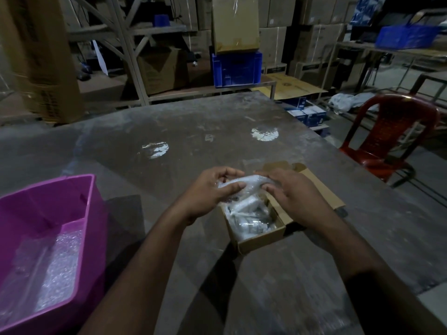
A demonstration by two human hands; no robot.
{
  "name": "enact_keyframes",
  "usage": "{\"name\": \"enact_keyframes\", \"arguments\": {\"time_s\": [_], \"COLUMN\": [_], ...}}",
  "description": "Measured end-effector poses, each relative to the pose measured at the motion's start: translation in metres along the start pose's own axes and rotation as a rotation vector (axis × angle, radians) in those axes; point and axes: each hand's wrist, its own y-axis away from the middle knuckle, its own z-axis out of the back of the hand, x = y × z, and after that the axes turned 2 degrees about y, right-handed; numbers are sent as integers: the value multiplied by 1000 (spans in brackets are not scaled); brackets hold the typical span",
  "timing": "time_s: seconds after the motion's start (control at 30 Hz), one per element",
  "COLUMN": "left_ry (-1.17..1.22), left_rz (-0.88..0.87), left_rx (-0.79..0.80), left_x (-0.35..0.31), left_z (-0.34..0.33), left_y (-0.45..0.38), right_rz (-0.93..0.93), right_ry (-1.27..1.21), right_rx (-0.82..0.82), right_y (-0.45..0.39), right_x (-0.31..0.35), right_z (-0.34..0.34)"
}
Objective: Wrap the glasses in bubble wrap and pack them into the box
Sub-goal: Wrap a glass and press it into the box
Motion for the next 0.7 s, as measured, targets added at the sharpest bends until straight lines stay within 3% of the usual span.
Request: {"name": "enact_keyframes", "arguments": {"time_s": [0.17, 0.4, 0.53, 0.7], "left_ry": [89, 152, 98, 96], "left_rz": [60, 87, 65, 77], "left_rx": [-3, 70, -17, -86], "left_x": [-1, 1, 14, 31], "left_z": [-6, -20, -27, -38], "left_y": [-8, -25, -37, -56], "right_rz": [-15, -100, -158, -220], "right_ry": [-178, 11, 89, -30], "right_rx": [104, 17, 103, 111], "right_y": [4, 4, 5, 9], "right_x": [-3, -11, -20, -24], "right_z": [2, 0, -4, -14]}}
